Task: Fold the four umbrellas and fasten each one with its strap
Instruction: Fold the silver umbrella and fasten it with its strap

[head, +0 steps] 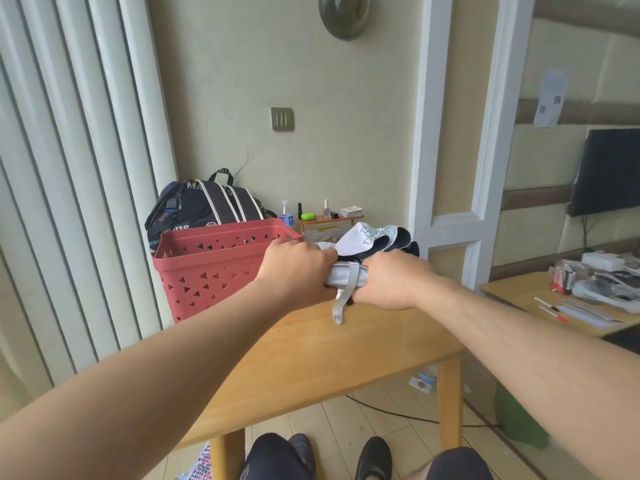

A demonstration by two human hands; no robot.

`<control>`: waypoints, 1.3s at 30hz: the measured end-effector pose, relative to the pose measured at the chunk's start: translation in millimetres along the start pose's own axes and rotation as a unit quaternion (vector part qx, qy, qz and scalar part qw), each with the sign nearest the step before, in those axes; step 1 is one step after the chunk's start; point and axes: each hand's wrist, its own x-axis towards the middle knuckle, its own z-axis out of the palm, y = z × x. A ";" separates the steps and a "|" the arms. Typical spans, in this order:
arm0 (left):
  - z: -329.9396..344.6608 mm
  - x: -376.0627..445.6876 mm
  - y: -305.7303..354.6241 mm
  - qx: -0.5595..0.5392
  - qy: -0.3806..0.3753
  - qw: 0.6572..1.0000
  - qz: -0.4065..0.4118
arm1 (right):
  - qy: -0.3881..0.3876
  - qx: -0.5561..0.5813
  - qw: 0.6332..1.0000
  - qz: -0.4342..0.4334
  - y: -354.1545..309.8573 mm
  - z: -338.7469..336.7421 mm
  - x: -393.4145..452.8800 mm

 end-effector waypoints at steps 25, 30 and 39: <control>-22.6 2.7 3.4 -0.255 -0.279 0.922 -0.087 | 0.098 -0.136 0.984 -0.053 4.3 3.5 -9.5; -10.1 -6.3 0.0 -0.109 -0.125 0.986 -0.029 | 0.088 -0.100 0.990 -0.037 5.1 7.7 -10.1; 7.0 -19.8 -2.2 -0.226 0.068 0.969 -0.076 | 0.096 -0.128 0.986 -0.044 -0.1 -2.5 -14.1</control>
